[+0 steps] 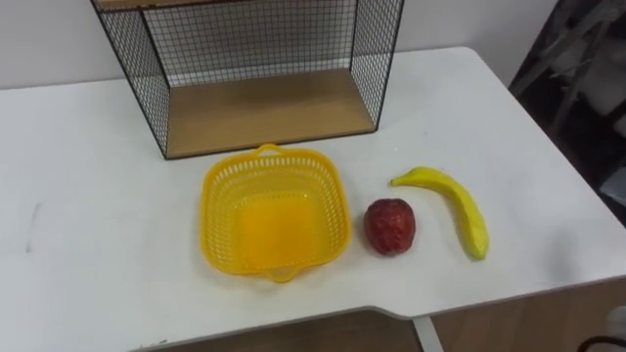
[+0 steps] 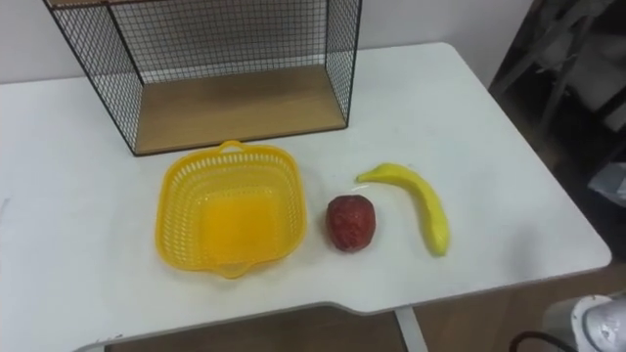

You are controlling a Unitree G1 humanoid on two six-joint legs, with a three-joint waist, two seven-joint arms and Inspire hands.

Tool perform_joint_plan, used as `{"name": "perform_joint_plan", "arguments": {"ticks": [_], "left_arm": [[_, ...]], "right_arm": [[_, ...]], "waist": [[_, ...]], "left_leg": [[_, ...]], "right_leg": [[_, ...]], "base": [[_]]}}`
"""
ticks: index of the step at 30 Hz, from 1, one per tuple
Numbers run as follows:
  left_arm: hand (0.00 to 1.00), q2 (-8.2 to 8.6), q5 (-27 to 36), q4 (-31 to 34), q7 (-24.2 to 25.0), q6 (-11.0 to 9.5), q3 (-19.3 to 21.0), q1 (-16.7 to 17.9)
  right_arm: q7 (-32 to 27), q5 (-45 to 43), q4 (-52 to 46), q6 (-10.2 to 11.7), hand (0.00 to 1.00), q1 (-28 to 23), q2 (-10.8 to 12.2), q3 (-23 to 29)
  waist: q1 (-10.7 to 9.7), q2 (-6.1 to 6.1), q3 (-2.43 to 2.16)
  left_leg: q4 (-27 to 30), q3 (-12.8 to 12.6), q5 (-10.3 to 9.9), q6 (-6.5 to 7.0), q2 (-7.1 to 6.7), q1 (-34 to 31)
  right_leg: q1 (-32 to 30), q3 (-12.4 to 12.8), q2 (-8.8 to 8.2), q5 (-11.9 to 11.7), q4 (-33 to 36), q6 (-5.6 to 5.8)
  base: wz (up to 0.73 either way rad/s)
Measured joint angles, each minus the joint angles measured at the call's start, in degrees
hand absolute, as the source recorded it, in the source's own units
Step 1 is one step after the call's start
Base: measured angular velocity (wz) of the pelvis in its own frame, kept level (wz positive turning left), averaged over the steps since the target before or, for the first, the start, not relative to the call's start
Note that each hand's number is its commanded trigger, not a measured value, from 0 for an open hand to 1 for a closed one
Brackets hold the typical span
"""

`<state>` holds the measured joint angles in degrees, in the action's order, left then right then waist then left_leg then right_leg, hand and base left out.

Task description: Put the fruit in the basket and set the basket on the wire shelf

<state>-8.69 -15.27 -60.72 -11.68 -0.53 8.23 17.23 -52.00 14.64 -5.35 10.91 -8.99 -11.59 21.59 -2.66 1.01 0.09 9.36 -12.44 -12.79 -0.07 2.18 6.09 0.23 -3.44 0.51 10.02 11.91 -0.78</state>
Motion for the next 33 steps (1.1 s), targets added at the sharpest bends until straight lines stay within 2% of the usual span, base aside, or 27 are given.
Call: {"name": "perform_joint_plan", "arguments": {"ticks": [3, 5, 9, 17, 20, 22, 27, 32, 33], "left_arm": [[0.0, -0.02, 0.0, -1.5, 0.2, -0.3, -0.8, -0.1], [0.0, -0.07, 0.0, -2.4, 0.7, -0.8, -0.7, -0.4], [0.0, -0.68, 0.0, -3.4, 1.2, -1.7, -1.8, -0.7], [0.0, -0.84, -0.1, -4.6, 2.3, -3.0, -2.9, -2.5], [0.0, -1.03, -0.1, -4.6, 2.4, -3.3, -4.1, -2.5], [0.0, -1.18, -0.2, -4.6, 2.8, -3.3, -4.6, -2.8], [0.0, -1.53, -0.5, -4.6, 3.4, -3.2, -5.5, -3.2], [0.0, -1.56, -0.5, -4.6, 3.4, -3.3, -6.5, -3.8], [0.0, -1.55, -0.5, -4.6, 3.4, -3.3, -6.5, -3.8]], "right_arm": [[0.3, -3.5, -3.1, 1.5, 0.0, 0.0, -0.1, -1.9], [1.0, -4.9, -4.9, 1.7, 0.0, 0.0, -0.1, -2.7], [4.6, -10.7, -6.2, 2.9, 0.0, 0.0, -0.7, -5.1], [13.7, -15.4, -7.0, 3.5, 0.0, 0.2, -2.0, -12.2], [17.3, -16.2, -7.1, 3.5, 0.0, 1.4, -2.1, -15.0], [19.7, -16.2, -8.1, 3.5, 0.0, 1.8, -2.2, -16.7], [23.8, -16.2, -9.0, 3.5, 0.0, 2.2, -2.3, -20.0], [27.7, -18.8, -9.0, 3.5, 0.0, 1.9, -2.3, -22.6], [28.9, -20.1, -9.0, 3.5, 0.0, 1.3, -2.3, -23.1]], "waist": [[0.5, 0.52, -0.06], [1.2, 0.8, -0.05], [1.6, 1.06, -0.24], [3.3, 1.15, -0.2], [3.8, 1.24, 0.12], [4.4, 1.37, 0.48], [4.7, 1.22, 0.58], [4.5, 0.83, 0.22], [4.5, 0.53, -0.01]], "left_leg": [[0.0, 0.0, 0.0, 0.0, 0.0, -0.1], [0.0, 0.0, 0.0, 0.0, 0.0, -0.2], [0.0, 0.0, 0.0, 0.0, 0.05, -0.5], [0.1, 0.2, 0.0, 0.0, 0.14, -0.4], [0.1, 0.4, 0.0, 0.0, 0.14, -0.3], [0.1, 0.4, 0.0, -0.01, 0.15, -0.5], [-0.1, 0.7, -0.1, -0.01, 0.15, -0.7], [0.0, 0.9, 0.0, -0.01, 0.18, -1.4], [0.0, 0.9, 0.0, -0.01, 0.18, -1.3]], "right_leg": [[0.0, -0.1, 0.0, 0.0, -0.1, 0.0], [0.0, 0.0, 0.0, 0.0, -0.2, 0.01], [-0.1, 0.0, 0.04, -0.1, -0.4, 0.03], [0.1, 0.0, 0.1, -0.1, -0.1, -0.07], [0.2, 0.0, 0.08, -0.1, -0.1, -0.07], [-0.1, 0.0, 0.1, -0.1, -0.2, -0.08], [0.1, -0.7, 0.06, -0.2, -0.2, -0.07], [0.0, -1.1, -0.01, -0.2, -0.3, -0.16], [0.0, -1.2, -0.04, -0.2, -0.3, -0.16]], "base": [[0.0], [0.0], [0.03], [0.0], [0.02], [0.0], [0.05], [0.03], [0.0]]}}
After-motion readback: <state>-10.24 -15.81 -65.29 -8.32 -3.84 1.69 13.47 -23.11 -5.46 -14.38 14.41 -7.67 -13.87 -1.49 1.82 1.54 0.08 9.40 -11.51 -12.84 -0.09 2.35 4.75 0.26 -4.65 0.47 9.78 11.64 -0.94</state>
